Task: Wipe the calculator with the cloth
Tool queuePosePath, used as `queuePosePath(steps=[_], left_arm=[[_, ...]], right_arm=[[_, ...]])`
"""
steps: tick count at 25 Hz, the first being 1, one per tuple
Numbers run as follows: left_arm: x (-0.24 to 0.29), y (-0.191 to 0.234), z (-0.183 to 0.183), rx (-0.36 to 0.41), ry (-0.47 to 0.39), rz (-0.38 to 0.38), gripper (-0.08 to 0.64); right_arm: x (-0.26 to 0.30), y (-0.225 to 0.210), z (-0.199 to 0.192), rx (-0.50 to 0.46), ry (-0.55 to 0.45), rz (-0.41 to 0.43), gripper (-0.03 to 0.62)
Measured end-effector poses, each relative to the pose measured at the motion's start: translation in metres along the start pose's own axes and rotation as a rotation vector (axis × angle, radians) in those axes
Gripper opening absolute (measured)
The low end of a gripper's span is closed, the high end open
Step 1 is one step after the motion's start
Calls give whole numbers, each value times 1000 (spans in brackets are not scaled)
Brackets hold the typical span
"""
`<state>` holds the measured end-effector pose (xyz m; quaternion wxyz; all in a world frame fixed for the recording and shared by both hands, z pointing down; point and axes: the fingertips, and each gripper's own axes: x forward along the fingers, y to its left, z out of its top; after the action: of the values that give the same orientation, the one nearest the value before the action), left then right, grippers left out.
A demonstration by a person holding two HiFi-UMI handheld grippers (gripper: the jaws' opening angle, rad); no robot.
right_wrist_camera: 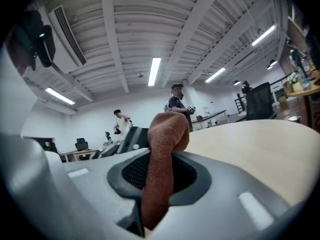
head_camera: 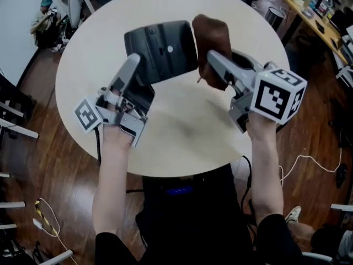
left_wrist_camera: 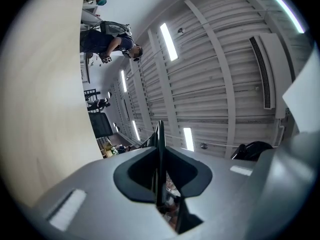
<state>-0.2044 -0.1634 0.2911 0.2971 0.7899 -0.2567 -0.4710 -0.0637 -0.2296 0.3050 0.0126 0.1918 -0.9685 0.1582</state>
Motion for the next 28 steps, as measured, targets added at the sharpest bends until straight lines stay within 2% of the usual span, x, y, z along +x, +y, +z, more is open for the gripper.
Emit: queuePosePath(steps=[3,5,8,11,15,17,19,22,24,26,28], left_arm=[[4,-6,-2,7,13,3,57],[9,-11,0,21,25,-10,58],[15,-16,-1,30,34,-25,58],[15,-18,-2,34,24,-21,60],[11,-17,-1,28,7,-21,58],[11,-16,-1,32,9,-18,57],[12,-16,-1,43,20,-10,57],[14,-18,-6,58,41,-9,58],[14,-22,-10,62,51,-18,58],[12,-26,-14,70,60,-24,58],[11,-28,-18,83,72,-25,61]], right_arm=[[11,58,10,-16,8,167,86],[26,80,10,-71,30,214,87],[34,70,8,-119,58,174,86],[26,38,4,-129,77,75,86],[10,-12,-7,-81,88,-57,86],[0,-28,-5,-36,66,-88,86],[-6,-23,9,-15,20,-71,86],[2,20,40,-45,-39,42,86],[18,52,45,-96,-21,109,86],[32,64,37,-148,23,119,87],[35,54,32,-153,39,86,86]])
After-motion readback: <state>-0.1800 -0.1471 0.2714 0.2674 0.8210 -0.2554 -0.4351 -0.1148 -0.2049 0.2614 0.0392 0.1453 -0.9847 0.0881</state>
